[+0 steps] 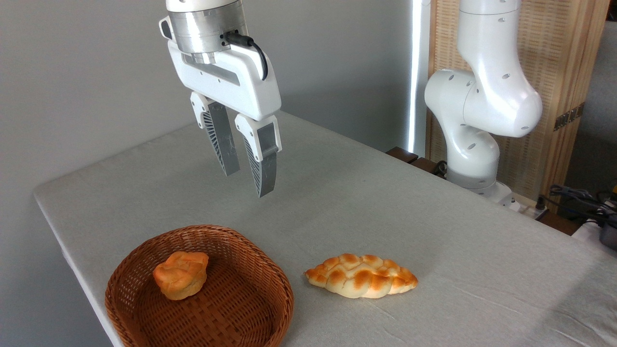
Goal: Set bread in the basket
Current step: 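Lower the open gripper down onto the braided bread roll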
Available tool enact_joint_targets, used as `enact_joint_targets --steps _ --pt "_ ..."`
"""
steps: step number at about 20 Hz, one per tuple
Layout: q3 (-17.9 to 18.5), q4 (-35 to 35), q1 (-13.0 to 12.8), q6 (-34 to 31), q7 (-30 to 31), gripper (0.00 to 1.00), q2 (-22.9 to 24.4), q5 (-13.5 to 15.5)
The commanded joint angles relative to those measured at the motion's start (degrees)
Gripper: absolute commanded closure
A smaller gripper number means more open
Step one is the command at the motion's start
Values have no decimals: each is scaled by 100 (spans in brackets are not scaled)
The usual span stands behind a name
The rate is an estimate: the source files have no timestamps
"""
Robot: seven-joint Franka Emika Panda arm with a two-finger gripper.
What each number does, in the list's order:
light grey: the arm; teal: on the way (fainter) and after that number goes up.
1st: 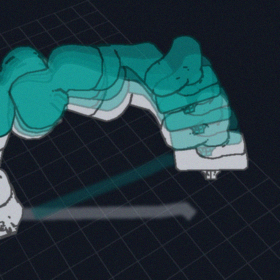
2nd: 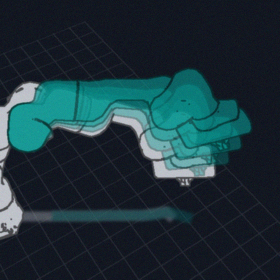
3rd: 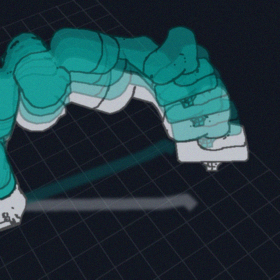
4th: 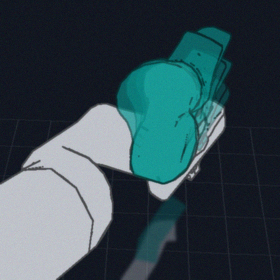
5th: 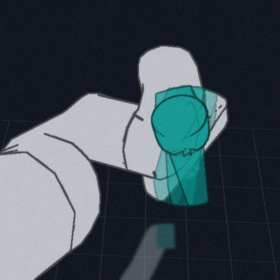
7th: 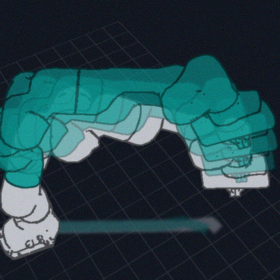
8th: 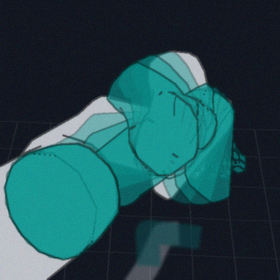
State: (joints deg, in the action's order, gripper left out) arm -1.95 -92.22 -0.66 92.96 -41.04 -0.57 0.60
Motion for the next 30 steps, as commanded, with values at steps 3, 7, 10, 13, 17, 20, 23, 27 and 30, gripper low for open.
enact_joint_targets --steps 3,7,10,13,17,20,23,27,30 --pt "107 -85 -13 64 17 0 83 28" --pt "98 -86 -13 64 17 0 83 28" --pt "107 -365 -13 282 -105 0 240 19" --pt "290 -1567 -13 1230 -596 0 968 -16" --pt "747 -2387 -13 1550 -2588 0 1445 -25" --pt "880 -2817 -13 1619 -3689 0 1463 -25" --pt "880 -3344 -13 2005 -3867 0 1463 -43" --pt "880 -3917 -13 2297 -4262 0 1428 -1070" --pt "880 -4110 -13 2506 -4272 0 1375 -1115"
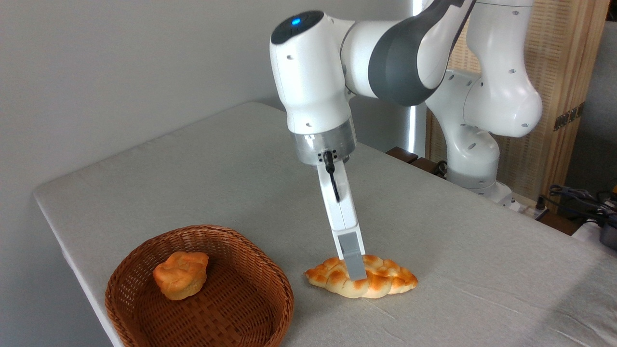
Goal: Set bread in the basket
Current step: 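Close the gripper around the middle of the braided roll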
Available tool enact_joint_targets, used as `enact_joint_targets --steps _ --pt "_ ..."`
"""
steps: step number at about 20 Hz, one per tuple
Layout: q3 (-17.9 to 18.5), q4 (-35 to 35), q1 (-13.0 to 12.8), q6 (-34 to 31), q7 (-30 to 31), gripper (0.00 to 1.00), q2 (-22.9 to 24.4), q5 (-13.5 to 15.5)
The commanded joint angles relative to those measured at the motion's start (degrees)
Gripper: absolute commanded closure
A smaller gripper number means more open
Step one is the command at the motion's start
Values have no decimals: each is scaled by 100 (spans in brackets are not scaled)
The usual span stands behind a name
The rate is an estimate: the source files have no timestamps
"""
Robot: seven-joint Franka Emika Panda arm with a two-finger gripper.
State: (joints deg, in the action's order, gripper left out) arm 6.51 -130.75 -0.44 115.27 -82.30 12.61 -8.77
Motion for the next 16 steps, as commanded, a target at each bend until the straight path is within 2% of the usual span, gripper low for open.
enact_joint_targets --steps 1,6,7,8,9,10,16 --pt "35 -371 -35 460 -146 0 49 -187" --pt "35 -574 -44 874 -146 1 -214 -187" --pt "35 -583 -44 875 -155 17 -267 -187" --pt "35 -583 -44 866 -181 45 -268 -187" --pt "35 -583 -44 857 -216 69 -268 -178" --pt "35 -583 -44 840 -225 75 -268 -178" --pt "35 -566 -44 778 -261 74 -268 -178"
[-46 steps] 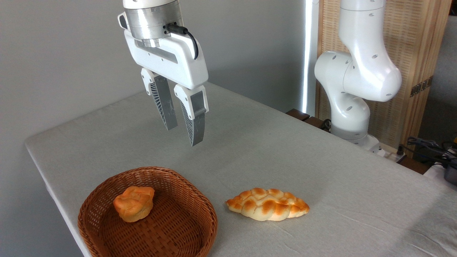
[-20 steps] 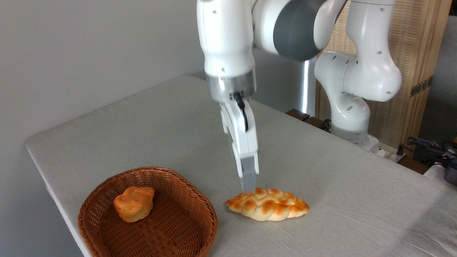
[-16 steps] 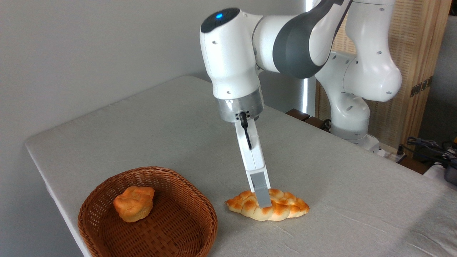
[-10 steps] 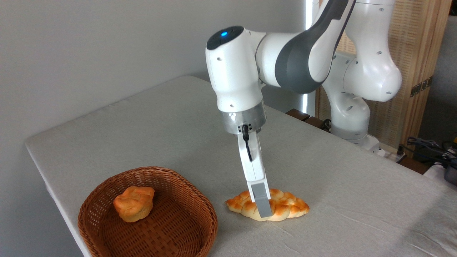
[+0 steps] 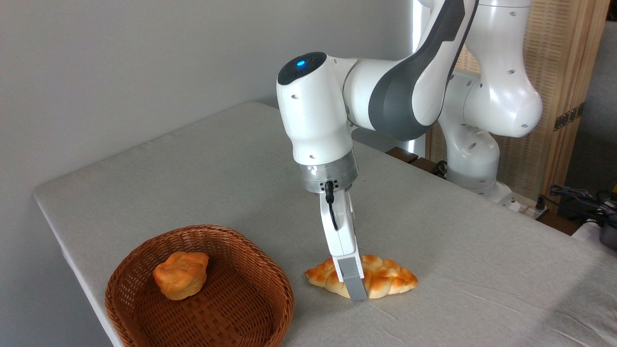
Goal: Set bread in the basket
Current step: 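Close the gripper around the middle of the braided roll, then lift the braided roll and carry it over the wicker basket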
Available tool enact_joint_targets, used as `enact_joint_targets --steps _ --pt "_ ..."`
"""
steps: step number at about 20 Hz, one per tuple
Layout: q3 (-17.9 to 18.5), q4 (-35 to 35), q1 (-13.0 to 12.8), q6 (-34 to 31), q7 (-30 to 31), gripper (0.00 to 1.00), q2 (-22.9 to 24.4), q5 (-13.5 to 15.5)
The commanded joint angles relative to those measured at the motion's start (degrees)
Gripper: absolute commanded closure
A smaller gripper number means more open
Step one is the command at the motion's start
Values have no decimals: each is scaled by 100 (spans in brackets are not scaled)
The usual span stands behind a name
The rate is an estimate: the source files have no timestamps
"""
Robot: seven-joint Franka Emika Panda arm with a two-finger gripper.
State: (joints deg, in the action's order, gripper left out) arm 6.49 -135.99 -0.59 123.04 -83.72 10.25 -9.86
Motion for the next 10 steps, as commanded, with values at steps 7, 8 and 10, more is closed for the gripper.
enact_joint_targets --steps 7,8,10 --pt "37 203 -29 -420 -101 71 20 1" --pt "37 456 -29 -770 -110 71 20 54" --pt "37 1088 -29 -1482 -84 70 -41 395"
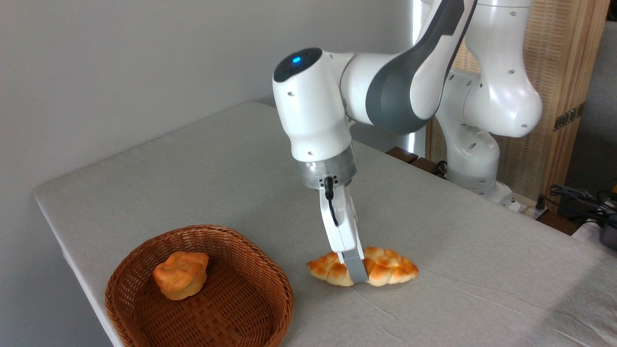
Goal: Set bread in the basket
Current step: 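Lift the braided roll and carry it over the wicker basket, then lower the roll into the basket and open the gripper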
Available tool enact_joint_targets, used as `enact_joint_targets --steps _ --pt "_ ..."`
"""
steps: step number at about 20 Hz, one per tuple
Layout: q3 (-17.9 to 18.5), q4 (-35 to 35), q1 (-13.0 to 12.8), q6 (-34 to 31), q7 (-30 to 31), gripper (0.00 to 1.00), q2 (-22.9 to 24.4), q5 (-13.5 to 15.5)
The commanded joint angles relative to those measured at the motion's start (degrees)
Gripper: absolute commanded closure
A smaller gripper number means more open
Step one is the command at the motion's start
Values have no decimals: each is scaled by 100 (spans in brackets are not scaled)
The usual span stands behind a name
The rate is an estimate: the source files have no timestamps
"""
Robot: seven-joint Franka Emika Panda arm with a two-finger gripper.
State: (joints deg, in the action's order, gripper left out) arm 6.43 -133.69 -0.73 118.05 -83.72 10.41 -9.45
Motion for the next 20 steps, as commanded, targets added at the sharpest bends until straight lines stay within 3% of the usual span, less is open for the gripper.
enact_joint_targets --steps 1,2,3,5,8,10,12,14,16,18,20 --pt "43 1193 -15 -1247 -57 70 -118 565" --pt "43 1518 -15 -1458 31 66 -205 819" --pt "51 1791 -6 -1573 345 56 -285 1083" --pt "34 2239 -15 -1557 1476 52 -530 1506" --pt "-89 3022 -68 -1522 3138 52 -1214 1613" --pt "-282 3531 -68 -1277 3800 52 -1645 1604" --pt "-300 3840 -68 -961 4021 50 -1919 1604" --pt "-300 3894 -59 -365 4031 40 -2051 1604" --pt "-300 3894 -50 181 4022 37 -2148 1595" --pt "-309 3885 -50 306 3961 35 -2201 1552" --pt "-413 3868 -50 411 3934 18 -2263 1464"
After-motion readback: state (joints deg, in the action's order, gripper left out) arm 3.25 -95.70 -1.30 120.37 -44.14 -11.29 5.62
